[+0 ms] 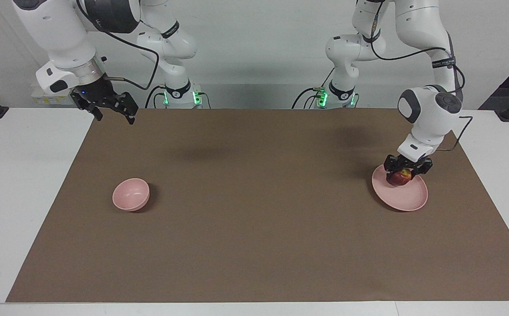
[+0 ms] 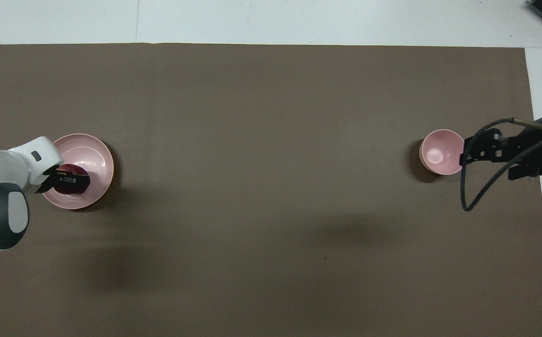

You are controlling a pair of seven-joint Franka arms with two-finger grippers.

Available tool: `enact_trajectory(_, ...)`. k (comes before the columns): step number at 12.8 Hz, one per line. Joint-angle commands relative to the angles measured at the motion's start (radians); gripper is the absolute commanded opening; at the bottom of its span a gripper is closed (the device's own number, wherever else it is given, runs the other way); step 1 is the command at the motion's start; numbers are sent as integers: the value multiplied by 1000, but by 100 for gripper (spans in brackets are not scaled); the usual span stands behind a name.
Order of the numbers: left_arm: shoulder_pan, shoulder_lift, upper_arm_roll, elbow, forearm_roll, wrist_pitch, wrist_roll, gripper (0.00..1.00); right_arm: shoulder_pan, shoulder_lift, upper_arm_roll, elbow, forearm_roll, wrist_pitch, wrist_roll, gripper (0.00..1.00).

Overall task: Move apple from plate to bowl
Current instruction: 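Lift the apple with the left gripper while the right gripper approaches it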

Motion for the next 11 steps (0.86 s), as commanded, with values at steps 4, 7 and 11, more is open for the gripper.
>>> enact_trajectory(4,-18,-148,-42,4,-16,-90,11,0,30,61,10,-11,235,21,355,100)
enact_trajectory(7,-23,-187,-114,52,-113,-209,-8,2,65,94,8,-14,368,34,516,100)
enact_trajectory(11,-28,-187,-168,69,-429,-254,-41,0,70,103,8,-151,620,148,616,100)
